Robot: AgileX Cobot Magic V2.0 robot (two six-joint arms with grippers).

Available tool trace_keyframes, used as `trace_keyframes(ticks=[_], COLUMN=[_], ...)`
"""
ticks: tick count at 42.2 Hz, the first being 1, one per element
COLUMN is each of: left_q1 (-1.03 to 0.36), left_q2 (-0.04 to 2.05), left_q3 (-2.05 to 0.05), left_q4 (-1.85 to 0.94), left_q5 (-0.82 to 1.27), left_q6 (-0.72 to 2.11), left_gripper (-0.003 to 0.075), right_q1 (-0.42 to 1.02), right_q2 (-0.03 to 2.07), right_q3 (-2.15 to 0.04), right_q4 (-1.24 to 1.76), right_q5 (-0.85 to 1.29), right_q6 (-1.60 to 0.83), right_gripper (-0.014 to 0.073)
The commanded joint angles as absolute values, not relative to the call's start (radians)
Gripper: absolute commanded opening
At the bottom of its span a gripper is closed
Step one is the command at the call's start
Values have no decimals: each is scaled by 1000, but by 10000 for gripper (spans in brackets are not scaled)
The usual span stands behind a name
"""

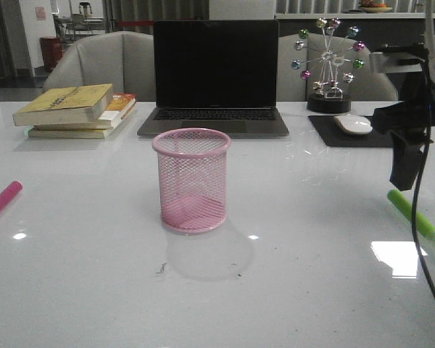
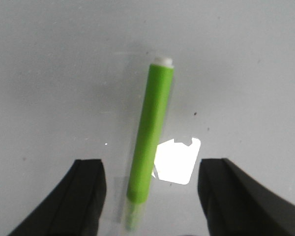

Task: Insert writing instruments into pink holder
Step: 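Lower the right gripper onto the lime-green marker and grasp it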

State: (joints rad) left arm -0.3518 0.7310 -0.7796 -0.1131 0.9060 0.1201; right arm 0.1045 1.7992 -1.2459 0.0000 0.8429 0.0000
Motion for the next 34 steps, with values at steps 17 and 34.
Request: trace_keyframes(ticks=[17,34], left_q1=[-360,-360], left_q2=[733,733], left_q3=[-808,-808], left_q4=[-130,-130], left_q5=[840,841], left_q6=[122,122], left_gripper=[479,464], right_q1=[104,102], right_q2=[1911,1919], right_q3=[-1370,-1370], right_q4=[9,9], right_q5=[781,791], right_q6=[20,20], right_gripper=[519,237])
